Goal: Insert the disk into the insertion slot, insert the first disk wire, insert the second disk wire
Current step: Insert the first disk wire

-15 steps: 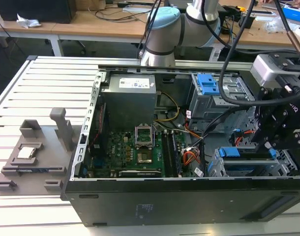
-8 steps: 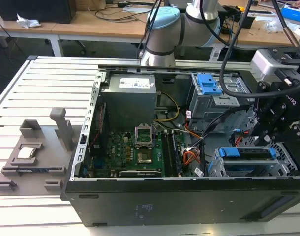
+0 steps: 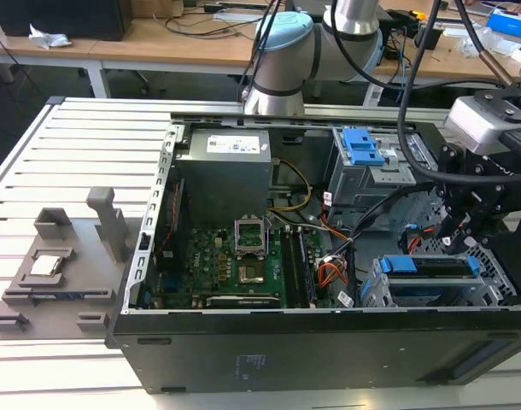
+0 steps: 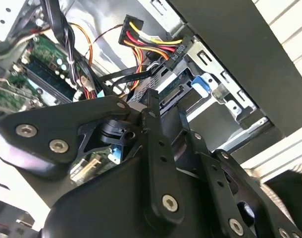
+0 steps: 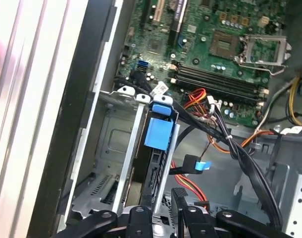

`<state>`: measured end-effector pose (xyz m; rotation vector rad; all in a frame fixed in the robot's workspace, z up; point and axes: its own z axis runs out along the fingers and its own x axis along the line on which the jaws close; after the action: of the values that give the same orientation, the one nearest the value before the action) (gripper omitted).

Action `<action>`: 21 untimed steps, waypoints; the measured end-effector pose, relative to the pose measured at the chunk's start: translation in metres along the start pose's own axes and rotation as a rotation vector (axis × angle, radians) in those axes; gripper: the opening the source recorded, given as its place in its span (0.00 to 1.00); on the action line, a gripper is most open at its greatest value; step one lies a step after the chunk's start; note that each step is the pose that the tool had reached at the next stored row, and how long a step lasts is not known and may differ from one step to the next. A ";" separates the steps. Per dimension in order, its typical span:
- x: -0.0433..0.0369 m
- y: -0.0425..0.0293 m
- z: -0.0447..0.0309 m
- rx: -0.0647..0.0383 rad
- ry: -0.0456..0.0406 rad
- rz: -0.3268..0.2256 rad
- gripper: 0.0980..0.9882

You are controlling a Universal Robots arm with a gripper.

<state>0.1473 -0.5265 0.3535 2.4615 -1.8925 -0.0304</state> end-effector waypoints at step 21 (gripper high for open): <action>-0.0117 -0.0197 -0.0075 -0.002 0.0035 -0.040 0.23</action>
<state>0.1637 -0.5100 0.3601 2.4965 -1.8411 -0.0287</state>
